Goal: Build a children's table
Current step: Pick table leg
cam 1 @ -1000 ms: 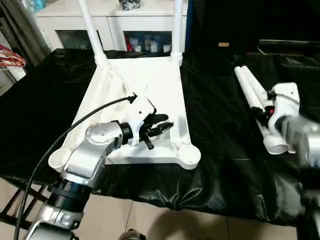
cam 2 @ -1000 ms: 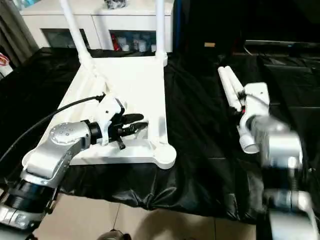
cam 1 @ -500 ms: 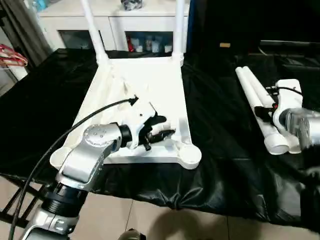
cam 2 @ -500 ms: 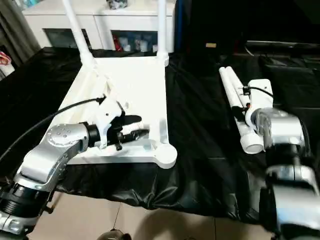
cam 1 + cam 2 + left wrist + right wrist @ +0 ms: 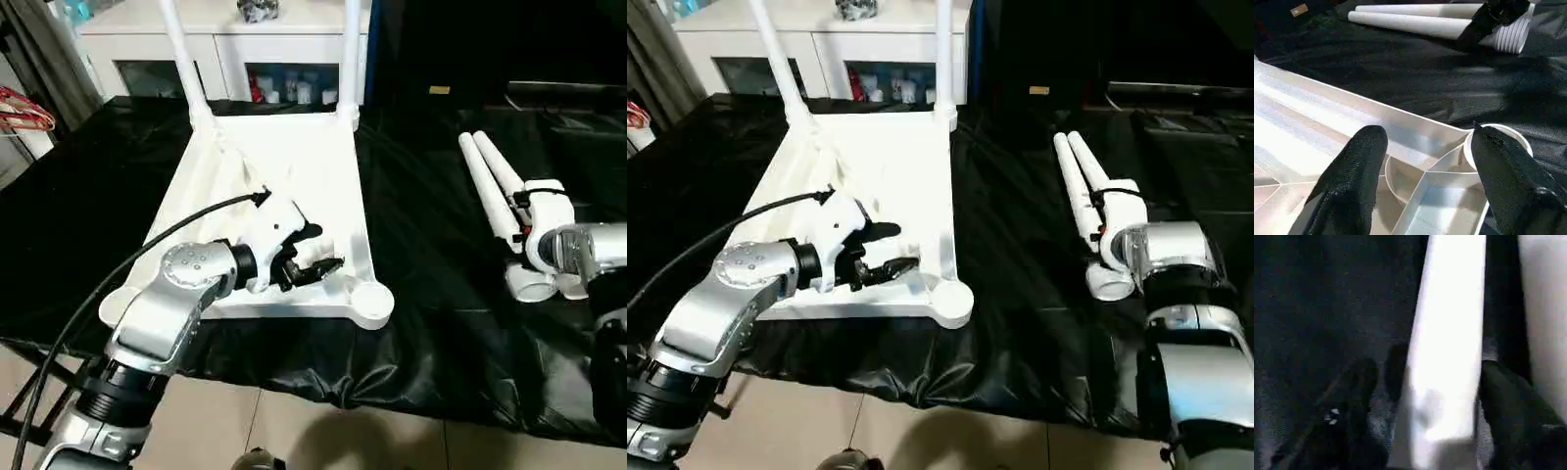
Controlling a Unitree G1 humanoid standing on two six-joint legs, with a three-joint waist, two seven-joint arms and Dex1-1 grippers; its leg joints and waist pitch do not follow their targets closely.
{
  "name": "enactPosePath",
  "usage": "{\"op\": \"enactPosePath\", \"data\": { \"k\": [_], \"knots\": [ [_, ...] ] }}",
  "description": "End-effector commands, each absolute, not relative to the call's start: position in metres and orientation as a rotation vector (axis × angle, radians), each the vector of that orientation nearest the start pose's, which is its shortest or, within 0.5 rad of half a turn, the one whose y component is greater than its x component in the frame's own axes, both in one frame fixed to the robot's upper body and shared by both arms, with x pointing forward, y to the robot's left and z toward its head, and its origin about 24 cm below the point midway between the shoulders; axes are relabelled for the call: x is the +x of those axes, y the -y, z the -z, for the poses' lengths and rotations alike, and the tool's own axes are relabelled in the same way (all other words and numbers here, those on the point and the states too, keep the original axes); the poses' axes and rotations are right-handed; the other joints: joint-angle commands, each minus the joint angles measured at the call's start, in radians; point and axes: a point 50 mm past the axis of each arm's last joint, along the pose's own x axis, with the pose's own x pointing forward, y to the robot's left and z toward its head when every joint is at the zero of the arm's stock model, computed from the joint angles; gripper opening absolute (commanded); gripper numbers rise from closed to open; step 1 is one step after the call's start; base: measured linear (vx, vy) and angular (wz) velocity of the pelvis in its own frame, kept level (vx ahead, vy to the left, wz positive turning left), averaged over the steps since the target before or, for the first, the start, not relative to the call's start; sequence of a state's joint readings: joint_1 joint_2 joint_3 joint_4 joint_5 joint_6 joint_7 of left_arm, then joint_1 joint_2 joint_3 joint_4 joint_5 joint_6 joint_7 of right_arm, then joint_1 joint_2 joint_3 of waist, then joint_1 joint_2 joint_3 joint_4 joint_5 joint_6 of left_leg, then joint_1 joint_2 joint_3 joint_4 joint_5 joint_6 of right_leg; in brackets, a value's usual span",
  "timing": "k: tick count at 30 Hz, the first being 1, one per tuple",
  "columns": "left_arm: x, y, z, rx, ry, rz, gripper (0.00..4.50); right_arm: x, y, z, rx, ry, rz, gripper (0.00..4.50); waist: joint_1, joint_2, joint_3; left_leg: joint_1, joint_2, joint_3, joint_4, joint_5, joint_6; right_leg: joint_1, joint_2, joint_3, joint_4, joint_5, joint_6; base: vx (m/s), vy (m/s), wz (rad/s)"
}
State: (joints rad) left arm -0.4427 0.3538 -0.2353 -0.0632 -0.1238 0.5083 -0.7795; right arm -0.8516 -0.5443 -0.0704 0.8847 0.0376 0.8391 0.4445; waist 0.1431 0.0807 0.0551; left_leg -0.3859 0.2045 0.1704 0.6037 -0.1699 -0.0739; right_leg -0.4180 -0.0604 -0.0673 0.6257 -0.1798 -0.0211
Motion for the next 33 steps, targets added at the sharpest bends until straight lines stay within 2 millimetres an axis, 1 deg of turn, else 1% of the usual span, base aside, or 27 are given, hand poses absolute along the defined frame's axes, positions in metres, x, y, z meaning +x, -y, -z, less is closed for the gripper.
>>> {"op": "enactPosePath", "data": {
  "k": [1, 2, 3, 4, 6, 7, 9, 12, 15, 16, 17, 19, 20, 21, 22, 24, 25, 26, 27, 28, 29, 30, 31, 32, 33],
  "knots": [
    [0.299, -0.106, -0.118, 0.326, -0.182, 1.000, 3.22, 0.353, 0.277, -0.089, -0.019, -0.842, -0.049, 2.99, 0.002, -0.028, -0.080, 0.006, 0.008, 0.000, -0.046, -0.121, 0.031, 0.062, -0.061, 0.036, -0.074, -0.203, -0.176, 0.000, 0.000, 0.00],
    [0.299, -0.107, -0.119, 0.326, -0.181, 1.001, 3.22, 0.353, 0.276, -0.089, -0.016, -0.845, -0.056, 2.99, 0.002, -0.028, -0.079, 0.005, 0.008, 0.001, -0.046, -0.122, 0.031, 0.062, -0.061, 0.036, -0.075, -0.206, -0.175, 0.000, 0.000, 0.00],
    [0.299, -0.107, -0.119, 0.327, -0.180, 1.003, 3.22, 0.353, 0.275, -0.089, -0.011, -0.849, -0.066, 2.94, 0.002, -0.031, -0.079, 0.006, 0.008, 0.001, -0.046, -0.128, 0.031, 0.062, -0.062, 0.036, -0.077, -0.219, -0.173, 0.000, 0.000, 0.00],
    [0.299, -0.107, -0.120, 0.328, -0.179, 1.003, 3.22, 0.353, 0.275, -0.089, -0.013, -0.855, -0.074, 2.90, 0.003, -0.030, -0.079, 0.006, 0.008, 0.001, -0.046, -0.129, 0.030, 0.062, -0.062, 0.036, -0.077, -0.226, -0.171, 0.000, 0.000, 0.00],
    [0.299, -0.107, -0.120, 0.330, -0.179, 1.004, 3.22, 0.353, 0.275, -0.088, -0.016, -0.862, -0.083, 2.67, 0.002, -0.029, -0.079, 0.006, 0.008, 0.001, -0.046, -0.132, 0.030, 0.060, -0.062, 0.035, -0.078, -0.234, -0.171, 0.000, 0.000, 0.00],
    [0.299, -0.107, -0.121, 0.335, -0.179, 1.007, 3.22, 0.352, 0.274, -0.087, -0.016, -0.870, -0.095, 2.56, 0.004, -0.034, -0.079, 0.007, 0.009, 0.001, -0.047, -0.133, 0.030, 0.061, -0.063, 0.035, -0.078, -0.236, -0.172, 0.000, 0.000, 0.00],
    [0.298, -0.108, -0.121, 0.338, -0.181, 1.012, 3.22, 0.352, 0.274, -0.085, -0.015, -0.877, -0.102, 2.47, 0.005, -0.032, -0.078, 0.006, 0.009, 0.000, -0.046, -0.132, 0.030, 0.060, -0.063, 0.035, -0.077, -0.237, -0.170, 0.000, 0.000, 0.00],
    [0.298, -0.108, -0.122, 0.340, -0.182, 1.015, 3.22, 0.351, 0.273, -0.083, -0.013, -0.882, -0.107, 2.17, 0.005, -0.031, -0.077, 0.007, 0.009, 0.000, -0.047, -0.140, 0.028, 0.058, -0.064, 0.035, -0.079, -0.257, -0.167, 0.000, 0.000, 0.00],
    [0.296, -0.109, -0.122, 0.338, -0.186, 1.022, 3.22, 0.351, 0.273, -0.081, 0.003, -0.883, -0.108, 1.99, 0.007, -0.030, -0.077, 0.008, 0.010, 0.000, -0.047, -0.145, 0.025, 0.058, -0.064, 0.035, -0.078, -0.257, -0.167, 0.000, 0.000, 0.00],
    [0.297, -0.109, -0.127, 0.297, -0.165, 1.015, 3.22, 0.352, 0.271, -0.081, 0.061, -0.851, -0.103, 1.96, 0.007, -0.018, -0.077, 0.010, 0.010, -0.001, -0.047, -0.158, 0.018, 0.056, -0.064, 0.036, -0.079, -0.261, -0.168, 0.000, 0.000, 0.00],
    [0.298, -0.108, -0.128, 0.287, -0.158, 1.011, 3.22, 0.352, 0.270, -0.081, 0.077, -0.840, -0.108, 1.95, 0.007, -0.021, -0.077, 0.010, 0.010, -0.001, -0.047, -0.159, 0.017, 0.057, -0.064, 0.036, -0.081, -0.259, -0.169, 0.000, 0.000, 0.00],
    [0.299, -0.107, -0.129, 0.278, -0.151, 1.007, 3.22, 0.353, 0.269, -0.082, 0.092, -0.831, -0.113, 1.92, 0.007, -0.023, -0.078, 0.007, 0.008, -0.001, -0.047, -0.156, 0.017, 0.059, -0.062, 0.034, -0.078, -0.243, -0.173, 0.000, 0.000, 0.00],
    [0.301, -0.106, -0.131, 0.263, -0.138, 0.995, 3.22, 0.354, 0.267, -0.084, 0.114, -0.808, -0.122, 1.92, 0.007, -0.024, -0.079, 0.009, 0.009, -0.001, -0.047, -0.158, 0.019, 0.059, -0.062, 0.034, -0.079, -0.242, -0.172, 0.000, 0.000, 0.00],
    [0.308, -0.103, -0.134, 0.231, -0.119, 0.958, 3.22, 0.357, 0.259, -0.090, 0.179, -0.737, -0.177, 1.92, 0.008, -0.007, -0.079, 0.010, 0.009, -0.003, -0.045, -0.165, 0.015, 0.057, -0.062, 0.034, -0.077, -0.242, -0.173, 0.000, 0.000, 0.00],
    [0.313, -0.101, -0.136, 0.200, -0.109, 0.927, 3.22, 0.359, 0.253, -0.096, 0.236, -0.674, -0.227, 1.91, 0.005, -0.013, -0.077, 0.010, 0.007, 0.002, -0.045, -0.170, 0.020, 0.057, -0.059, 0.036, -0.087, -0.241, -0.164, 0.000, 0.000, 0.00],
    [0.322, -0.094, -0.140, 0.113, -0.108, 0.881, 3.22, 0.359, 0.240, -0.106, 0.338, -0.567, -0.328, 1.90, 0.008, -0.011, -0.083, 0.007, 0.005, -0.001, -0.043, -0.153, 0.031, 0.065, -0.058, 0.034, -0.077, -0.195, -0.160, 0.000, 0.000, 0.00],
    [0.323, -0.094, -0.140, 0.107, -0.108, 0.879, 3.22, 0.359, 0.239, -0.106, 0.343, -0.561, -0.334, 1.90, 0.008, -0.014, -0.083, 0.006, 0.006, -0.001, -0.043, -0.146, 0.038, 0.066, -0.058, 0.034, -0.081, -0.190, -0.158, 0.000, 0.000, 0.00],
    [0.327, -0.088, -0.142, 0.034, -0.115, 0.864, 3.22, 0.358, 0.232, -0.111, 0.393, -0.484, -0.393, 1.90, 0.010, -0.016, -0.088, 0.002, 0.007, -0.005, -0.043, -0.111, 0.044, 0.069, -0.062, 0.031, -0.073, -0.165, -0.169, 0.000, 0.000, 0.00],
    [0.328, -0.087, -0.142, 0.026, -0.116, 0.863, 3.22, 0.357, 0.231, -0.111, 0.398, -0.475, -0.400, 1.90, 0.010, -0.016, -0.088, 0.002, 0.007, -0.005, -0.043, -0.111, 0.044, 0.069, -0.062, 0.031, -0.073, -0.165, -0.169, 0.000, 0.000, 0.00],
    [0.332, -0.078, -0.146, -0.074, -0.121, 0.860, 3.22, 0.353, 0.221, -0.117, 0.437, -0.352, -0.488, 1.90, 0.012, -0.019, -0.083, 0.000, 0.002, 0.004, -0.039, -0.105, 0.056, 0.068, -0.057, 0.035, -0.081, -0.162, -0.162, 0.000, 0.000, 0.00],
    [0.335, -0.071, -0.149, -0.142, -0.128, 0.857, 3.22, 0.348, 0.216, -0.119, 0.450, -0.297, -0.542, 1.90, 0.017, -0.019, -0.088, 0.005, 0.005, 0.003, -0.037, -0.106, 0.059, 0.067, -0.062, 0.036, -0.078, -0.159, -0.164, 0.000, 0.000, 0.00],
    [0.337, -0.066, -0.151, -0.190, -0.131, 0.858, 3.22, 0.345, 0.212, -0.119, 0.454, -0.262, -0.581, 1.90, 0.019, -0.021, -0.090, 0.002, 0.008, -0.002, -0.039, -0.092, 0.075, 0.068, -0.063, 0.032, -0.076, -0.155, -0.170, 0.000, 0.000, 0.00],
    [0.340, -0.061, -0.153, -0.244, -0.145, 0.854, 3.22, 0.340, 0.207, -0.120, 0.465, -0.220, -0.628, 1.90, 0.022, -0.023, -0.089, 0.001, 0.007, -0.001, -0.040, -0.088, 0.079, 0.068, -0.061, 0.032, -0.079, -0.161, -0.168, 0.000, 0.000, 0.00],
    [0.343, -0.057, -0.155, -0.292, -0.158, 0.849, 3.22, 0.335, 0.202, -0.120, 0.475, -0.186, -0.666, 1.90, 0.025, -0.022, -0.089, 0.006, 0.010, -0.001, -0.039, -0.097, 0.080, 0.064, -0.064, 0.033, -0.081, -0.182, -0.167, 0.000, 0.000, 0.00],
    [0.345, -0.054, -0.156, -0.325, -0.162, 0.848, 3.22, 0.331, 0.199, -0.121, 0.477, -0.174, -0.693, 1.90, 0.029, -0.029, -0.086, 0.003, 0.005, 0.001, -0.040, -0.095, 0.083, 0.066, -0.062, 0.032, -0.087, -0.210, -0.152, 0.000, 0.000, 0.00]
  ]
}}
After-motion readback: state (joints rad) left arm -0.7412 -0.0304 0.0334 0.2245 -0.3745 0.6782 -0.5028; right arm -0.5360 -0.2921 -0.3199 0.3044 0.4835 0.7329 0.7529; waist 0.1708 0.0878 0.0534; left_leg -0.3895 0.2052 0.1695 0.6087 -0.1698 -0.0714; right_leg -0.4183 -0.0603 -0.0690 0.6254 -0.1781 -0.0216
